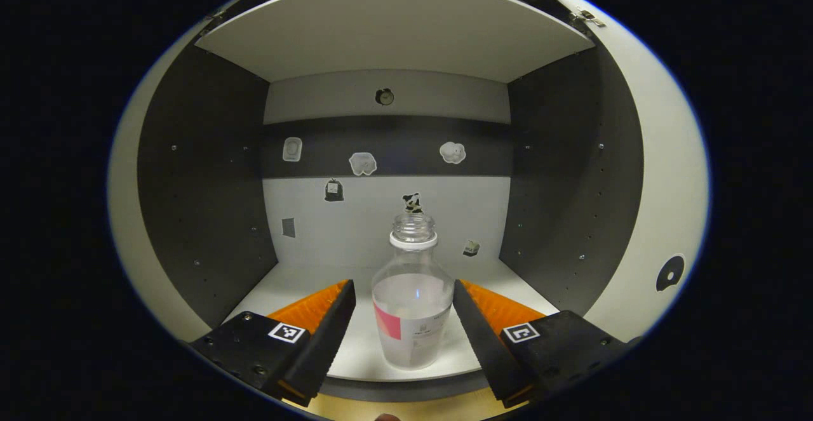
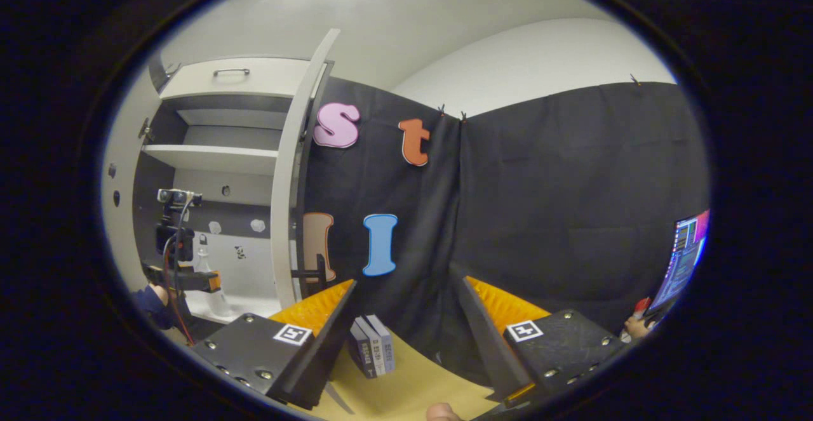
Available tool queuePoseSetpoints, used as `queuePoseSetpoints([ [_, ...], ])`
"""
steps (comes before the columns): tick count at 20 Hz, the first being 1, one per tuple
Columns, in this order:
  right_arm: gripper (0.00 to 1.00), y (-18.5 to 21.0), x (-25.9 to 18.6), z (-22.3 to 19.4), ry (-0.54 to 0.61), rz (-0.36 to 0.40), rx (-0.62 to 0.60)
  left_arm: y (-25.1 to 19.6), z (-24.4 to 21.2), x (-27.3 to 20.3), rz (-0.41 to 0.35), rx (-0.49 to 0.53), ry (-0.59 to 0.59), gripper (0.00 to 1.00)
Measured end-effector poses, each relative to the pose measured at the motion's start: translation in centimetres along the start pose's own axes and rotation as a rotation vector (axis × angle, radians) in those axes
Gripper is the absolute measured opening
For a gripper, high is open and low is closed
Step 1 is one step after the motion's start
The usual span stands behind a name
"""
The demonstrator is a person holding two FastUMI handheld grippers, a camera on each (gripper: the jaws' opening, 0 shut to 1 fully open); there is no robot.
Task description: Grasp the bottle in the cabinet with the left hand and place it on the coaster, then close the right door with the right hand and the left door with the left hand.
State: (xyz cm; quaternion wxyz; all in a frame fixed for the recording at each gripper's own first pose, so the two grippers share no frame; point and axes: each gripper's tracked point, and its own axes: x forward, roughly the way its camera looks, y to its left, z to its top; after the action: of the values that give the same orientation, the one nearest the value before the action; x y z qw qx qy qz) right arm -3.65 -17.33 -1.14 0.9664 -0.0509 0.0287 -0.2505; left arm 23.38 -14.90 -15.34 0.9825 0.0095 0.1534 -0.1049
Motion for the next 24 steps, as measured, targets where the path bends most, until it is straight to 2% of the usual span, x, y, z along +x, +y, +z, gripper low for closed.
queuePoseSetpoints([
  [1, 0.96, 0.1, 0.0, -0.2, 0.005, 0.003, -0.002, 0.0, -0.3, 0.5, 0.006, 0.001, -0.003, 0.94],
  [2, 0.96, 0.2, 0.1, -0.2, 0.005, 0.006, -0.005, 0.0, -0.1, 0.5, -0.003, 0.009, -0.003, 0.78],
  [3, 0.94, 0.3, 0.1, -0.1, 0.004, 0.011, -0.007, 0.0, -0.1, 0.4, -0.01, 0.009, -0.001, 0.78],
  [9, 0.96, 1.0, -0.2, 0.6, -0.009, 0.047, 0.021, -1.5, 0.2, -1.5, -0.091, -0.004, -0.023, 0.76],
  [17, 0.94, 1.8, -1.7, 1.1, -0.028, 0.104, 0.051, -2.9, 1.0, -7.8, -0.22, -0.002, -0.082, 0.76],
  [24, 0.95, 2.7, -4.1, 1.7, -0.03, 0.162, 0.084, -3.5, -0.9, -13.3, -0.315, 0.018, -0.108, 0.76],
])
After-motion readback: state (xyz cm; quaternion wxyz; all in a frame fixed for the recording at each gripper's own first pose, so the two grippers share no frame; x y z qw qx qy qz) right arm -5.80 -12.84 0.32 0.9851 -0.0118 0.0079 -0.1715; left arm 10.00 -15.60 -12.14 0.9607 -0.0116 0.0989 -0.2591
